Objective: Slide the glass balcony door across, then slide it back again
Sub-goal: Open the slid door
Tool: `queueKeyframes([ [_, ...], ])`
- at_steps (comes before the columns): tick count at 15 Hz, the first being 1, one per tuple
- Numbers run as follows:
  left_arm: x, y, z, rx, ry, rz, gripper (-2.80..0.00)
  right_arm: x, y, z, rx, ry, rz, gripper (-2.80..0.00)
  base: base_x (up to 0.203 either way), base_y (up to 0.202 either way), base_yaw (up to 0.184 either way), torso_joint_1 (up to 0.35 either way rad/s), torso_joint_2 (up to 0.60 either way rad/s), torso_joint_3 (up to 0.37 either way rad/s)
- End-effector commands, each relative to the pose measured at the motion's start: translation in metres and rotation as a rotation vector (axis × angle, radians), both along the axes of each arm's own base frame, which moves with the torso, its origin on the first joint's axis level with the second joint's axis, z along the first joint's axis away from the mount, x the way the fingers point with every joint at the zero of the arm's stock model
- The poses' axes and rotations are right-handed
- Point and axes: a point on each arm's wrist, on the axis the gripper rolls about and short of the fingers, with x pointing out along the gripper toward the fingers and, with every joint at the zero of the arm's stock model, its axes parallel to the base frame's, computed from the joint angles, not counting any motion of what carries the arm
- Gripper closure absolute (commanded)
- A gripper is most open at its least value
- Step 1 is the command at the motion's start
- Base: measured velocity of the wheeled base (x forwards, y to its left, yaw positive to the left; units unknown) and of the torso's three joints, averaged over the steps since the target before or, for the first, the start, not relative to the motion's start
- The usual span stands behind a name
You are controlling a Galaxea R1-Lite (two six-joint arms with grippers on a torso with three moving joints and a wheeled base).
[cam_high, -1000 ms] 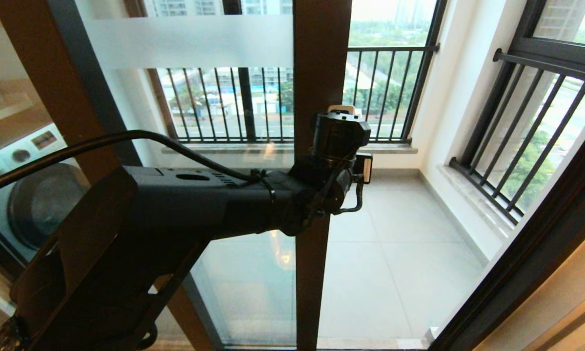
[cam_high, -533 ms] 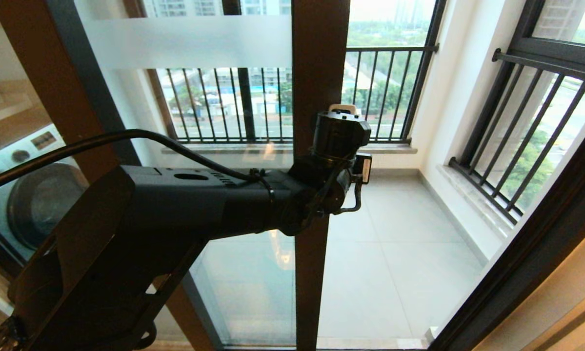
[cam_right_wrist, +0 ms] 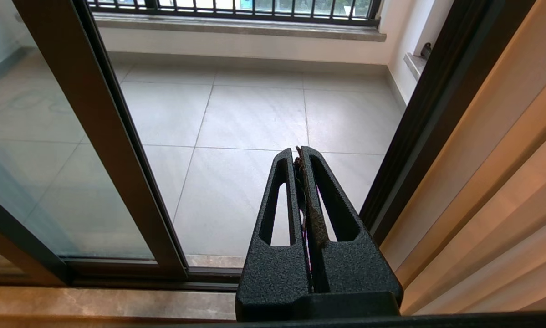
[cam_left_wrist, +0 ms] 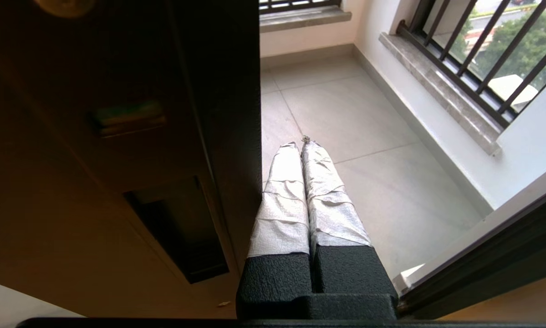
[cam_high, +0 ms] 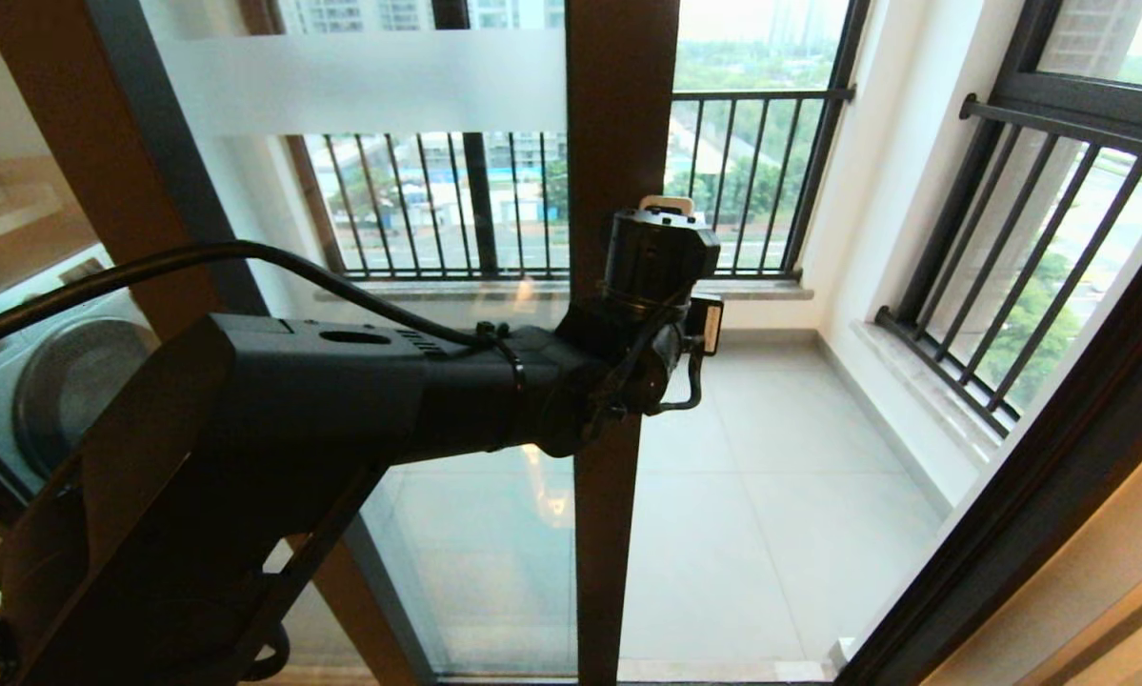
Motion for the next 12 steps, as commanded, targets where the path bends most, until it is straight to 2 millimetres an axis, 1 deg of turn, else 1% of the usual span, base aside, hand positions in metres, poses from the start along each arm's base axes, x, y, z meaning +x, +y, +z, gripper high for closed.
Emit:
queueKeyframes([
  [1,0.000,0.007,0.006,-0.003,-0.006,0.017,0.00,0.000,0.000,0.000,-0.001,0.000,0.001,0.00,0.000,0.000,0.000,0.000,0.00,0.000],
  [3,0.004,0.010,0.005,-0.002,-0.005,0.028,0.00,0.000,0.000,0.000,-0.001,0.000,0.001,0.00,0.000,0.000,0.000,0.000,0.00,0.000],
  [8,0.005,0.012,0.005,0.003,-0.005,0.032,0.00,0.000,0.000,0.000,-0.001,0.000,0.001,0.00,0.000,0.000,0.000,0.000,0.00,0.000],
  [12,0.012,0.020,0.005,0.004,-0.007,0.055,0.00,0.000,0.000,0.000,-0.001,0.000,0.001,0.00,0.000,0.000,0.000,0.000,0.00,0.000],
])
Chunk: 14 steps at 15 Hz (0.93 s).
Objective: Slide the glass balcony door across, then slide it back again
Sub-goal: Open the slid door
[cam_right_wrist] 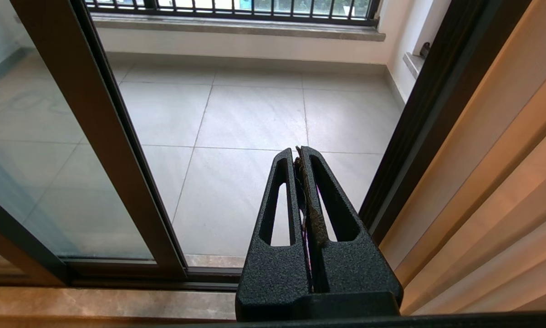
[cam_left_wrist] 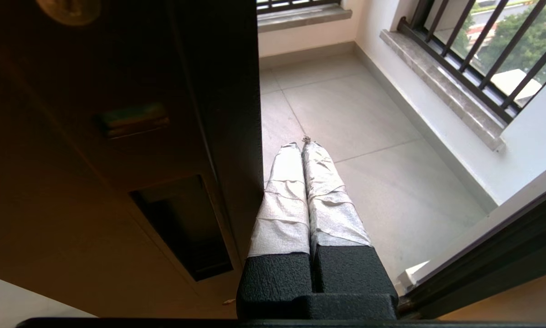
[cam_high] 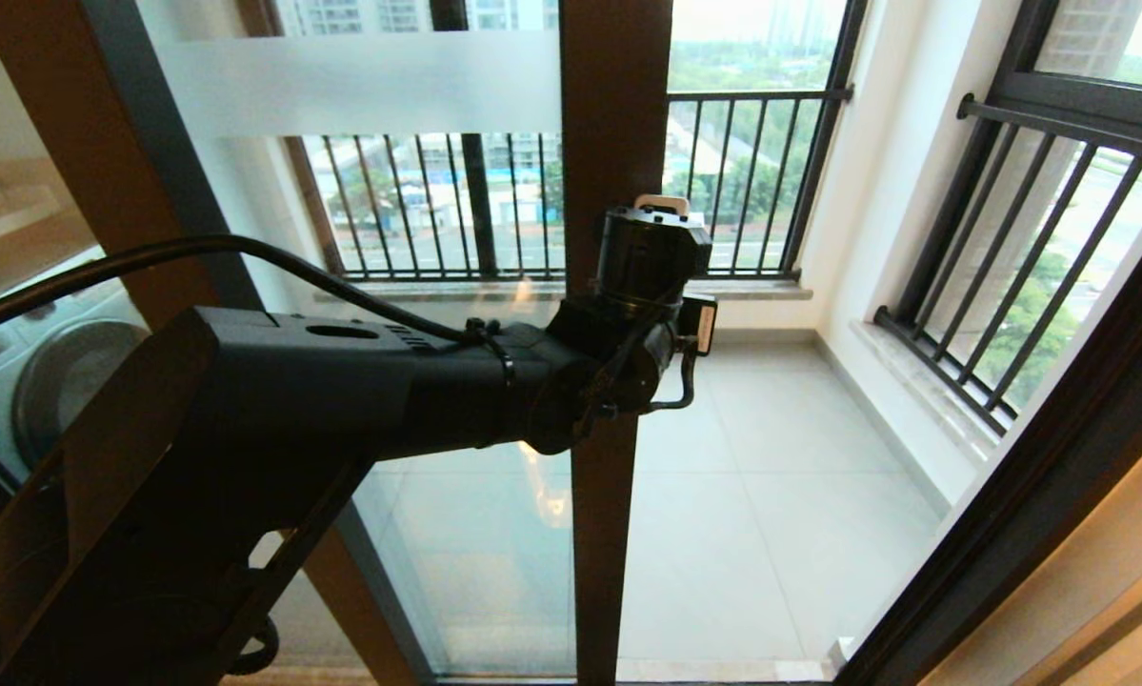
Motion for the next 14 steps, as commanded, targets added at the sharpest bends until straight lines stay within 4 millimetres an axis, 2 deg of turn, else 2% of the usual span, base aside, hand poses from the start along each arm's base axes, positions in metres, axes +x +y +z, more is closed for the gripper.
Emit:
queueKeyframes([
  [1,0.004,0.007,0.004,-0.007,-0.008,0.024,0.00,0.000,0.000,0.000,0.000,0.000,0.001,0.00,0.000,0.000,0.000,0.000,0.00,0.000],
  [11,-0.001,0.026,0.006,0.013,0.016,0.047,0.00,0.000,0.000,0.000,-0.001,0.000,0.001,0.00,0.000,0.000,0.000,0.000,0.00,0.000],
  [14,0.003,0.036,0.006,0.018,0.022,0.070,0.00,0.000,0.000,0.000,-0.001,0.000,0.001,0.00,0.000,0.000,0.000,0.000,0.00,0.000],
])
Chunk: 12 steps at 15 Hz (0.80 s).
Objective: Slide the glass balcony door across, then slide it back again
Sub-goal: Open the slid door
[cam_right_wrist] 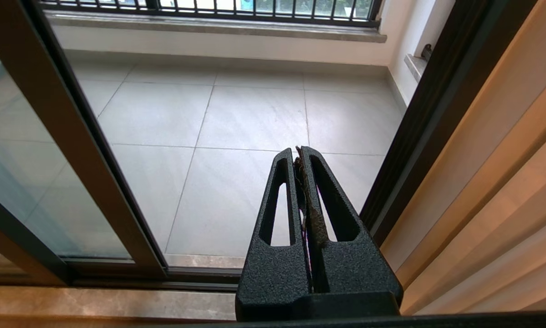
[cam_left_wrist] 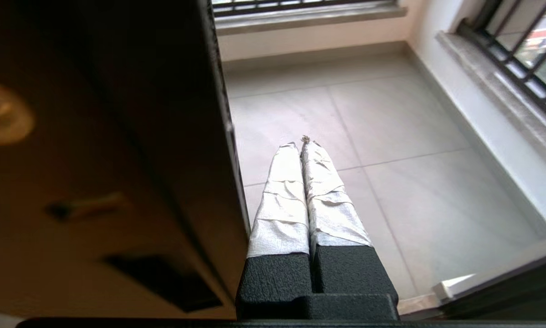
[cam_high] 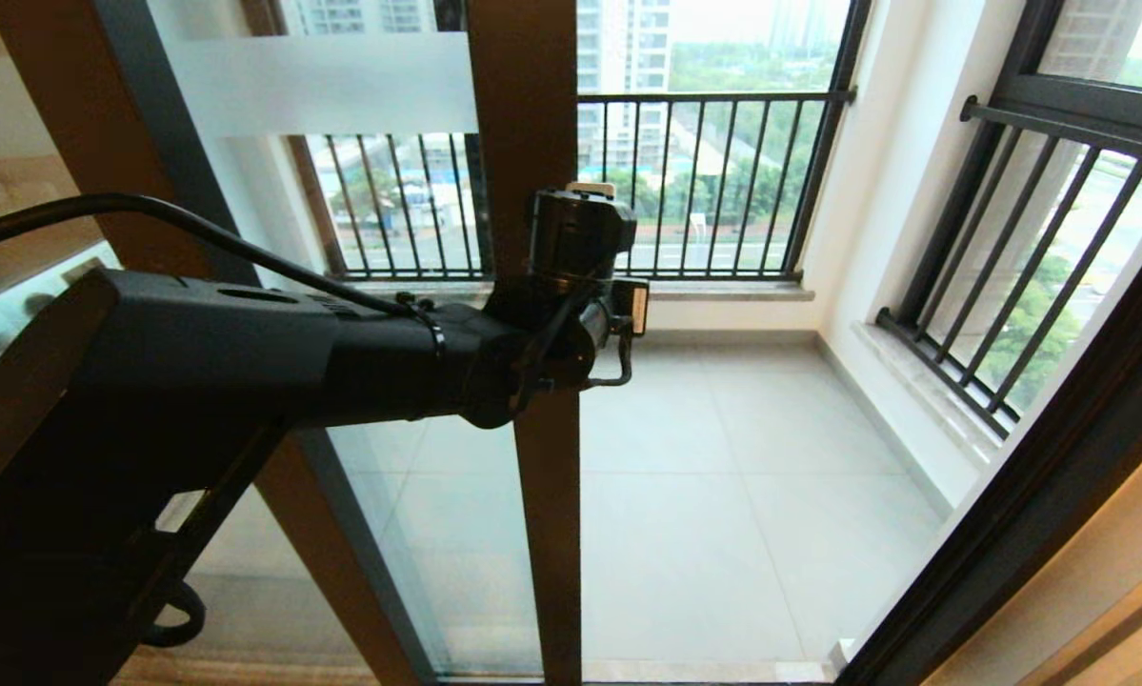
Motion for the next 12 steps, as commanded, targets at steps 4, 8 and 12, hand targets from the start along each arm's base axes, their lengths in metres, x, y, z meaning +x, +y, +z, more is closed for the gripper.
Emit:
queueKeyframes([
  [4,0.002,0.018,0.005,0.001,0.003,0.029,0.00,0.000,0.000,0.000,-0.001,0.000,0.001,0.00,0.000,0.000,0.000,0.000,0.00,0.000],
  [8,0.001,0.029,0.008,0.005,0.009,0.045,0.00,0.000,0.000,0.000,-0.001,0.000,0.001,0.00,0.000,0.000,0.000,0.000,0.00,0.000],
  [12,0.004,0.040,0.009,0.007,0.012,0.072,0.00,0.000,0.000,0.000,-0.001,0.000,0.001,0.00,0.000,0.000,0.000,0.000,0.00,0.000],
])
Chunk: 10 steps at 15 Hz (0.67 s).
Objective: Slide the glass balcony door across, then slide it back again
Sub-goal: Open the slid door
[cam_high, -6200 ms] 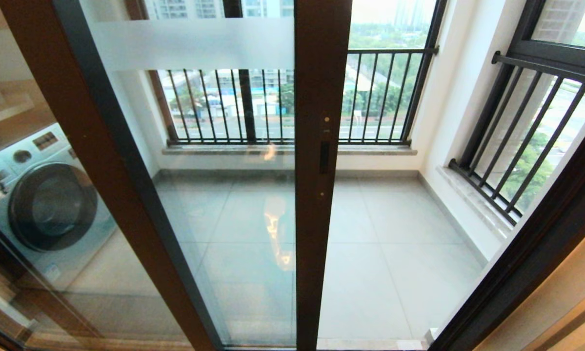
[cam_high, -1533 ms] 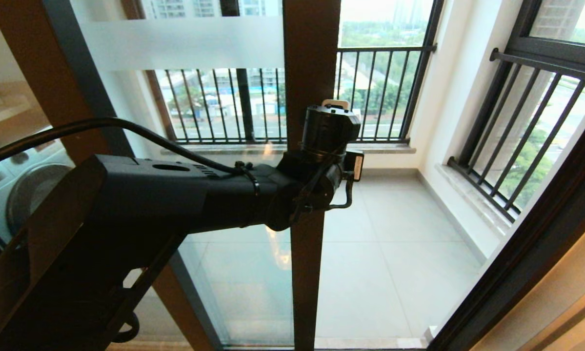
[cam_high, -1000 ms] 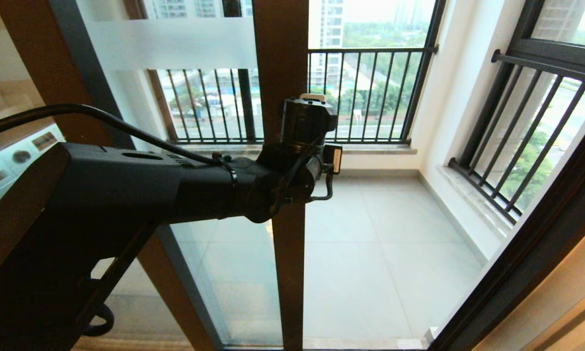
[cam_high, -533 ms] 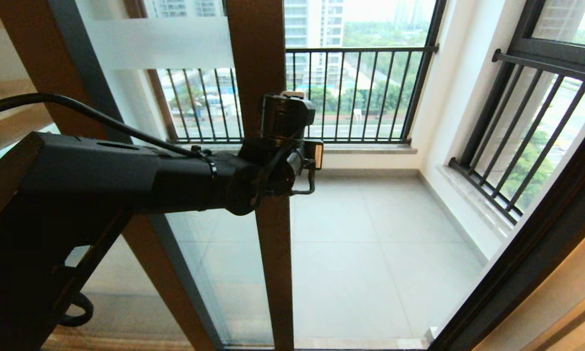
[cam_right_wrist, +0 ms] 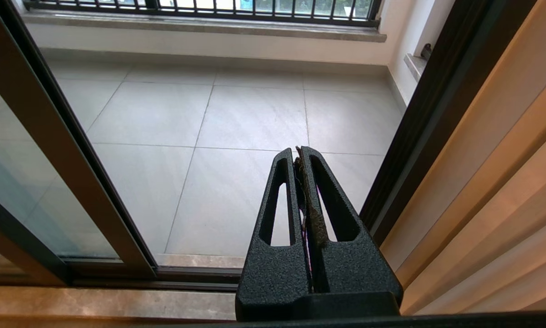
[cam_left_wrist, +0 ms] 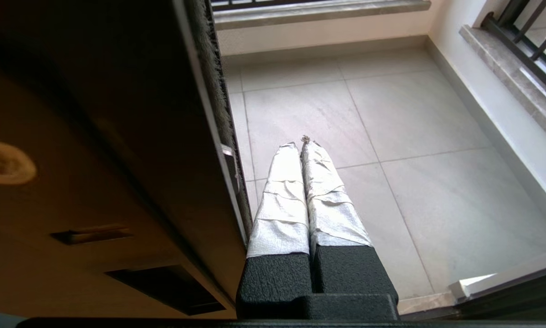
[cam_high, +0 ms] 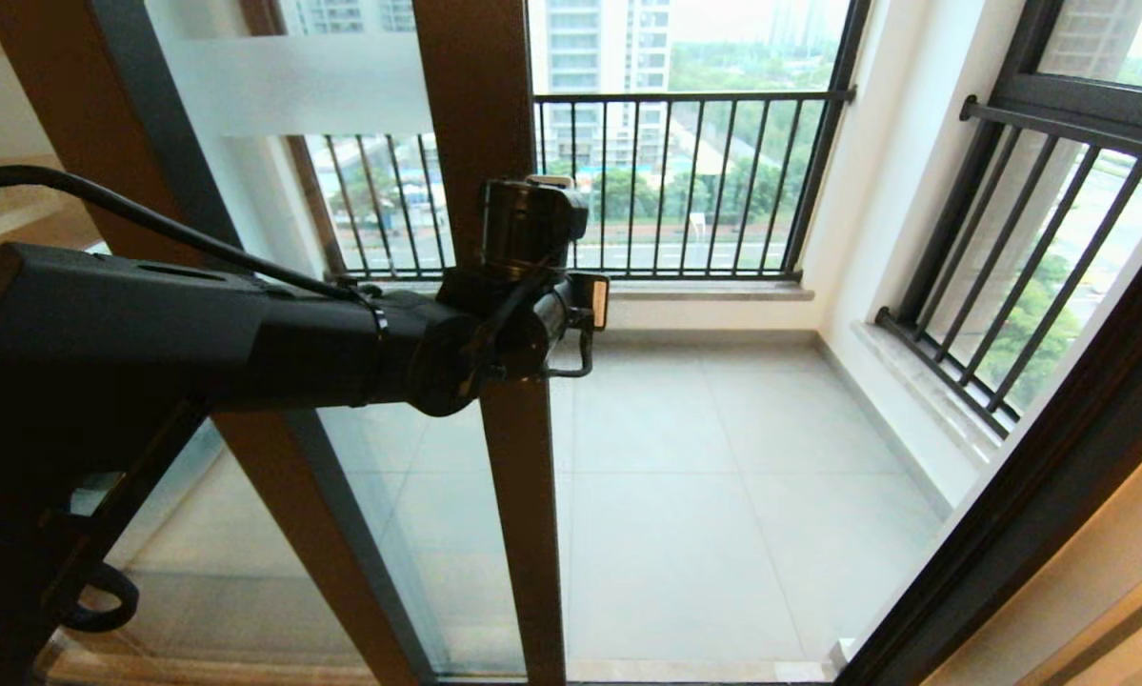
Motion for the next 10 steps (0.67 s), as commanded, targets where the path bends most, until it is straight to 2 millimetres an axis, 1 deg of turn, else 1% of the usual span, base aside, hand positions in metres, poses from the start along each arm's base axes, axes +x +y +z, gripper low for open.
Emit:
queueKeyframes([
  [1,0.000,0.008,0.002,-0.002,0.000,0.020,0.00,0.000,0.000,0.000,-0.001,-0.001,0.001,0.00,0.000,0.000,0.000,0.000,0.00,0.000],
  [4,-0.002,0.015,-0.003,0.013,0.022,0.032,0.00,0.000,0.000,0.000,-0.001,-0.001,0.001,0.00,0.000,0.000,0.000,0.000,0.00,0.000],
  [10,0.002,0.028,0.001,0.007,0.016,0.060,0.00,0.000,0.000,0.000,0.000,0.000,0.001,0.00,0.000,0.000,0.000,0.000,0.00,0.000],
])
